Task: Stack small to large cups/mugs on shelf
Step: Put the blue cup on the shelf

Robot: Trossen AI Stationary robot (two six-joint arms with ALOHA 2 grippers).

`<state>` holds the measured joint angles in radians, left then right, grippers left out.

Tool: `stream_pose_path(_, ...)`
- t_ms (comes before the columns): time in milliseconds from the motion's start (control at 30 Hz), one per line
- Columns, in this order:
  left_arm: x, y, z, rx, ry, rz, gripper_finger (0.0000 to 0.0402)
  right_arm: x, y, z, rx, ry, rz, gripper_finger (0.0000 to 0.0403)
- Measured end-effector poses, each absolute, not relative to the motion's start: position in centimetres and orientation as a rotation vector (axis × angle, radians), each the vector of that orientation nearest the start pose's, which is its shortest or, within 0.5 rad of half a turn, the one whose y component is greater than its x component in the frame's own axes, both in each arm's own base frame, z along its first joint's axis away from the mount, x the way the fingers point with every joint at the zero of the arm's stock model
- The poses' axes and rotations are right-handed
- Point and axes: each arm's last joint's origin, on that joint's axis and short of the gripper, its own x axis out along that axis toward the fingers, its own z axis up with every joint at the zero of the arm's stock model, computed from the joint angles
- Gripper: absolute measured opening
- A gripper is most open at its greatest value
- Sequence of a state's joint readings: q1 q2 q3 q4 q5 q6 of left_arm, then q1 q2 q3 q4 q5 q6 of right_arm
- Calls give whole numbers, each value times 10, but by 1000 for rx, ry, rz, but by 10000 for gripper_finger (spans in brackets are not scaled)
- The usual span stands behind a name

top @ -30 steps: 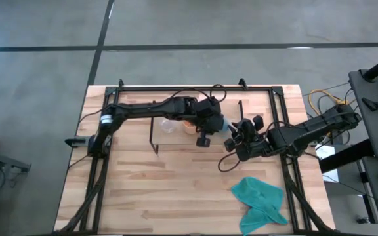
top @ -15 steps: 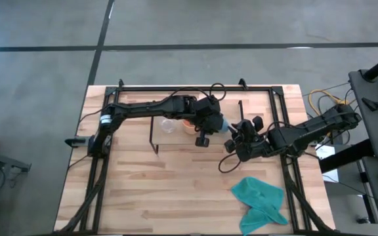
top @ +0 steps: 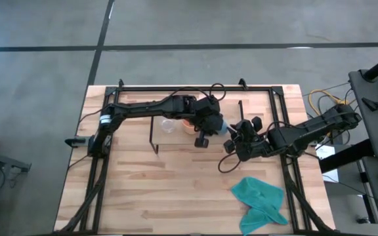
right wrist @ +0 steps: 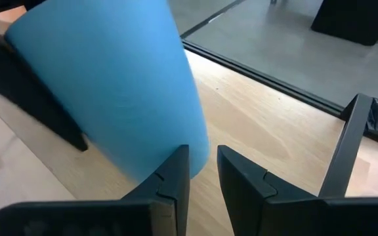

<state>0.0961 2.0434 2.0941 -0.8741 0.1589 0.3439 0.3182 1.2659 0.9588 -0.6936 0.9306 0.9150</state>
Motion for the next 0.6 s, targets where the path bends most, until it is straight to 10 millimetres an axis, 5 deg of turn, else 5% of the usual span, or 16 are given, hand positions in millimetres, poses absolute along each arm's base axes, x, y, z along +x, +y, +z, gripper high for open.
stream_pose_path(267,448,31,342,225,769,-228,55,234,53,267,253,476,-854,75)
stream_pose_path(600,448,33,346,239,753,-200,59,237,54,269,272,458,-840,75)
